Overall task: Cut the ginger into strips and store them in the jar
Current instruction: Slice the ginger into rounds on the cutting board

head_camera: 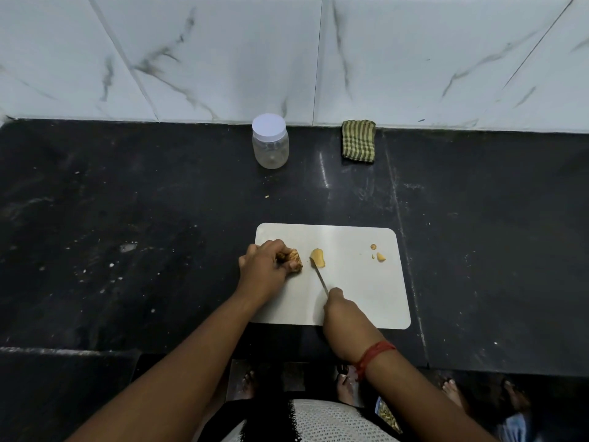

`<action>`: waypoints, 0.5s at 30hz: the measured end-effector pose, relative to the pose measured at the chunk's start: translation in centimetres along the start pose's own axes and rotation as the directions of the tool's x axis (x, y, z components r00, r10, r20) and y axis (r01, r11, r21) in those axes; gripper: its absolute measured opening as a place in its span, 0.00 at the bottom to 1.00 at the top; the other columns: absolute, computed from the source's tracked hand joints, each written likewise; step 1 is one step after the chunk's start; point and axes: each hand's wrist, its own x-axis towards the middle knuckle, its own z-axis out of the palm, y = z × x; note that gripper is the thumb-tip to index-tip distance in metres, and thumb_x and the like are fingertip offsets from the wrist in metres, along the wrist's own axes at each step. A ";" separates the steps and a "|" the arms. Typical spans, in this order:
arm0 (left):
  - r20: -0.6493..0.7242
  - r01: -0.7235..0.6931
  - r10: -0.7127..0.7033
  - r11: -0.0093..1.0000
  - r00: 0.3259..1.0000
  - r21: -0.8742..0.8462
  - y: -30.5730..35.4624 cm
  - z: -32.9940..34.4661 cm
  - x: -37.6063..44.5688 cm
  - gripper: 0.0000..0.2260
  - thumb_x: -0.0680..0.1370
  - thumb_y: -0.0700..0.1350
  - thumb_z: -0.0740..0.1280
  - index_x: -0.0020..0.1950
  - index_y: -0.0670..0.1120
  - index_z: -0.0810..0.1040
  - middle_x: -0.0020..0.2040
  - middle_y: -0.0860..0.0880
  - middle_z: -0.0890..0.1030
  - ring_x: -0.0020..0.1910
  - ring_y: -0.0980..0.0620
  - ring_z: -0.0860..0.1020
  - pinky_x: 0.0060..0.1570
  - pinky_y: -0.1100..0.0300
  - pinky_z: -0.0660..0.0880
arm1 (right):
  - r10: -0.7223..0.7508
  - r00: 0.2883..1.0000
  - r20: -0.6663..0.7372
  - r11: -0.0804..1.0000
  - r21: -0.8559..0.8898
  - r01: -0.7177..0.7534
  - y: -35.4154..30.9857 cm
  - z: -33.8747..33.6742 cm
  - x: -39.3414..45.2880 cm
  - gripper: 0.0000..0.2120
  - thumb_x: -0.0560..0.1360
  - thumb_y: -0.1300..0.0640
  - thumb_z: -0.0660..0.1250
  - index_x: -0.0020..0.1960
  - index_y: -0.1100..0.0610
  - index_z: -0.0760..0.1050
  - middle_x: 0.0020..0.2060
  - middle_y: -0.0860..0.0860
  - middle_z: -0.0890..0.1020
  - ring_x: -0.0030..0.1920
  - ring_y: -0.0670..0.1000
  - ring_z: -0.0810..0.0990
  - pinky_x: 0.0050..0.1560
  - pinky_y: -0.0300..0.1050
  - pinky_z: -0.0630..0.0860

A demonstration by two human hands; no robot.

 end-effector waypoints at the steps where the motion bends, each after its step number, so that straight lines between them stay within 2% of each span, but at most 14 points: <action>1: 0.001 0.001 -0.001 1.000 1.000 0.001 0.0 0.0 0.0 0.07 0.78 0.52 0.73 0.47 0.58 0.74 0.50 0.62 0.77 0.56 0.54 0.67 0.54 0.55 0.56 | -0.015 1.000 -0.015 1.000 0.022 0.015 -0.1 0.0 0.1 0.12 0.75 0.70 0.52 0.57 0.62 0.64 0.36 0.52 0.74 0.30 0.49 0.68 0.28 0.38 0.61; 3: 0.007 0.007 -0.007 1.000 1.000 -0.011 0.0 0.0 0.0 0.08 0.78 0.52 0.73 0.47 0.59 0.74 0.52 0.62 0.78 0.57 0.54 0.67 0.55 0.55 0.56 | -0.027 0.999 -0.035 0.997 0.076 0.030 -0.7 -0.1 0.3 0.08 0.76 0.69 0.52 0.52 0.59 0.62 0.32 0.48 0.69 0.29 0.45 0.67 0.25 0.37 0.58; 5: -0.001 0.015 -0.015 0.999 1.000 -0.033 -0.1 0.2 0.0 0.07 0.77 0.52 0.73 0.47 0.59 0.75 0.51 0.62 0.79 0.57 0.54 0.68 0.55 0.56 0.55 | -0.036 0.998 -0.047 0.993 0.112 0.041 -1.3 -0.3 1.0 0.08 0.77 0.69 0.53 0.50 0.58 0.60 0.33 0.49 0.70 0.29 0.47 0.68 0.25 0.37 0.58; 10: -0.015 0.031 -0.032 0.994 0.999 -0.100 -0.3 0.2 0.0 0.06 0.77 0.52 0.74 0.47 0.59 0.78 0.46 0.64 0.77 0.57 0.54 0.69 0.57 0.56 0.57 | -0.010 1.000 -0.030 0.998 0.063 0.012 -2.4 0.1 2.7 0.09 0.76 0.69 0.53 0.51 0.57 0.58 0.31 0.50 0.70 0.28 0.48 0.67 0.25 0.39 0.54; 12: -0.024 0.031 -0.034 0.993 0.999 -0.112 -0.4 0.2 0.0 0.05 0.77 0.51 0.74 0.48 0.58 0.78 0.45 0.64 0.77 0.58 0.53 0.69 0.59 0.55 0.58 | 0.007 1.000 -0.026 0.996 0.085 -0.005 -2.5 0.1 3.0 0.09 0.76 0.69 0.53 0.54 0.59 0.62 0.38 0.56 0.77 0.33 0.54 0.74 0.25 0.39 0.55; 14: -0.033 0.033 -0.037 0.993 0.999 -0.114 -0.4 0.2 0.1 0.04 0.77 0.51 0.74 0.49 0.55 0.80 0.45 0.64 0.77 0.58 0.53 0.69 0.60 0.55 0.58 | 0.020 0.999 -0.029 0.995 0.098 -0.018 -2.5 0.1 3.1 0.10 0.76 0.69 0.53 0.57 0.62 0.64 0.45 0.61 0.80 0.42 0.60 0.79 0.26 0.39 0.57; 15: -0.035 0.033 -0.037 0.993 0.999 -0.112 -0.4 0.3 0.1 0.05 0.77 0.51 0.74 0.50 0.54 0.81 0.45 0.64 0.77 0.58 0.53 0.69 0.60 0.55 0.58 | 0.017 0.999 -0.031 0.996 0.091 -0.014 -2.5 0.1 3.1 0.10 0.76 0.69 0.53 0.57 0.63 0.64 0.46 0.61 0.80 0.43 0.60 0.79 0.26 0.39 0.58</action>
